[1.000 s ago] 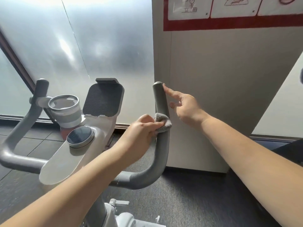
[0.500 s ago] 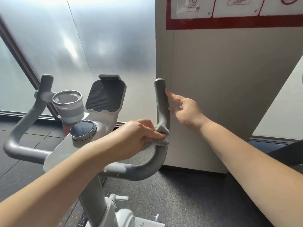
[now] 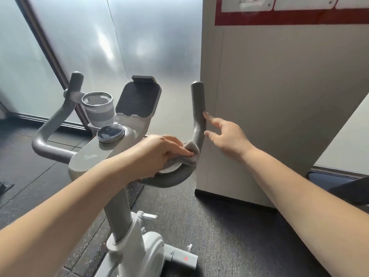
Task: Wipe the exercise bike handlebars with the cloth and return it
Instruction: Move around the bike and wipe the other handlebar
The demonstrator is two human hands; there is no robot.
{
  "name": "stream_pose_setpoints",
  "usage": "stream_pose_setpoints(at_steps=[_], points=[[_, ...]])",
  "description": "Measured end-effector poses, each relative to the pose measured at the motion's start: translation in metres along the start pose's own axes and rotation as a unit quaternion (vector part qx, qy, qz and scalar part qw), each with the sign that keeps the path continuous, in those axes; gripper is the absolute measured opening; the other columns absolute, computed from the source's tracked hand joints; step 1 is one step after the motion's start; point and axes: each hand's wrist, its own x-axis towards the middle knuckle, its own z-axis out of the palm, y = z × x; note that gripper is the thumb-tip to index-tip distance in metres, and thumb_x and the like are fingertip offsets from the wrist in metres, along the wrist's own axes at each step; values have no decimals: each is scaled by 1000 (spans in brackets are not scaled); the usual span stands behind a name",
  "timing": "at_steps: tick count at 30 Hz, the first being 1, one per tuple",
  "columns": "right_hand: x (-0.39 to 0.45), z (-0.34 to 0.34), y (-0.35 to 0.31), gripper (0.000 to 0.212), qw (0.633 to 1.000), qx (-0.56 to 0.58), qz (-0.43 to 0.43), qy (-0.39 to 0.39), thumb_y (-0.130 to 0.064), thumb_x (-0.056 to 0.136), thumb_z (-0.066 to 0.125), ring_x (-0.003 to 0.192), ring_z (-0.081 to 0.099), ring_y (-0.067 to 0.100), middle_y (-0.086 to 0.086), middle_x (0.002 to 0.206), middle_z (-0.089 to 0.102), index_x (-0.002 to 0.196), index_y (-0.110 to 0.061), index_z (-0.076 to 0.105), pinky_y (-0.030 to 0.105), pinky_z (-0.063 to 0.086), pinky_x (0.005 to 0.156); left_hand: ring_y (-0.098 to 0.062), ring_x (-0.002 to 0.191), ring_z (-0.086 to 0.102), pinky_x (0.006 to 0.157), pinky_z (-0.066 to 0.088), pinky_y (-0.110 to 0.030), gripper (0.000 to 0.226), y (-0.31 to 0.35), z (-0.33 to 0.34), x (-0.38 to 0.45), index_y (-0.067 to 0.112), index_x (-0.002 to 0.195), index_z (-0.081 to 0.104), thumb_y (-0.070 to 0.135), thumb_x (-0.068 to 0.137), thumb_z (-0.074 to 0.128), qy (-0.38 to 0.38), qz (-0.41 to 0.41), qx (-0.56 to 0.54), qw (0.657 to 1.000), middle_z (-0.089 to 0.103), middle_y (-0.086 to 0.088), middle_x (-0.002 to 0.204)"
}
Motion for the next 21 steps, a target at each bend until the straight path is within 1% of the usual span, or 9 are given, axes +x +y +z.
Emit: stream_pose_setpoints(at_steps=[2, 4, 6, 10, 14, 16, 18, 19, 21], points=[[-6, 6, -3, 59, 1000, 14, -8, 2, -21, 91, 58, 139, 30, 3, -15, 149, 36, 145, -29, 34, 13, 19, 109, -3, 91, 63, 85, 48, -23, 28, -1, -8, -10, 28, 100, 73, 8, 84, 64, -23, -7, 8, 1000, 71, 9, 99], [-9, 12, -6, 63, 999, 36, -4, 9, -22, 90, 60, 140, 30, 4, -13, 152, 33, 146, -27, 32, 19, 20, 115, -3, 93, 61, 86, 46, -17, 30, 7, -7, -8, 24, 103, 72, 3, 84, 63, 11, -14, 7, 1000, 71, 6, 103], [-12, 14, -10, 65, 999, 43, 3, 11, -23, 90, 61, 140, 30, 6, -11, 153, 31, 147, -26, 30, 23, 21, 116, -1, 95, 59, 86, 42, -8, 27, 19, 1, -1, 19, 106, 71, 5, 86, 60, 49, -9, -8, 999, 68, 8, 106], [-17, 14, -12, 65, 999, 30, 12, 9, -26, 90, 61, 141, 28, 8, -10, 153, 30, 147, -27, 29, 24, 20, 116, -6, 109, 58, 95, 35, -6, 23, 19, 21, -4, 14, 100, 74, 4, 85, 59, 17, 43, -6, 999, 65, 0, 118], [-23, 22, -17, 67, 999, 25, 26, 13, -31, 90, 61, 143, 23, 6, -9, 155, 27, 147, -24, 28, 18, 15, 113, 1, 103, 60, 94, 43, -15, 20, 8, 5, -20, 18, 97, 74, 14, 83, 59, -39, 31, -48, 998, 65, 11, 113], [-26, 28, -23, 70, 998, 35, 38, 24, -33, 87, 64, 143, 24, 10, -6, 155, 29, 147, -21, 29, 19, 16, 112, 10, 99, 59, 89, 41, -8, 17, 4, -5, -31, 21, 96, 74, 15, 83, 65, -64, 7, -64, 996, 65, 22, 107], [-29, 33, -28, 74, 998, 32, 49, 32, -33, 85, 67, 143, 26, 13, -3, 153, 32, 147, -20, 29, 18, 17, 110, 12, 95, 59, 84, 40, -4, 20, 3, -16, -42, 32, 94, 72, 26, 77, 61, -77, -23, -84, 993, 65, 35, 97], [-30, 36, -31, 76, 998, 28, 53, 35, -33, 84, 68, 142, 26, 14, -1, 153, 33, 148, -19, 29, 18, 17, 110, 10, 95, 60, 83, 42, -6, 22, 1, -21, -46, 37, 94, 70, 28, 76, 61, -77, -37, -94, 992, 66, 34, 96], [-31, 41, -35, 78, 997, 15, 63, 45, -32, 83, 69, 142, 28, 15, 0, 153, 33, 148, -20, 27, 18, 18, 109, 1, 94, 63, 85, 46, -14, 20, -3, -19, -46, 33, 93, 72, 18, 81, 65, -55, -43, -85, 994, 71, 19, 97]])
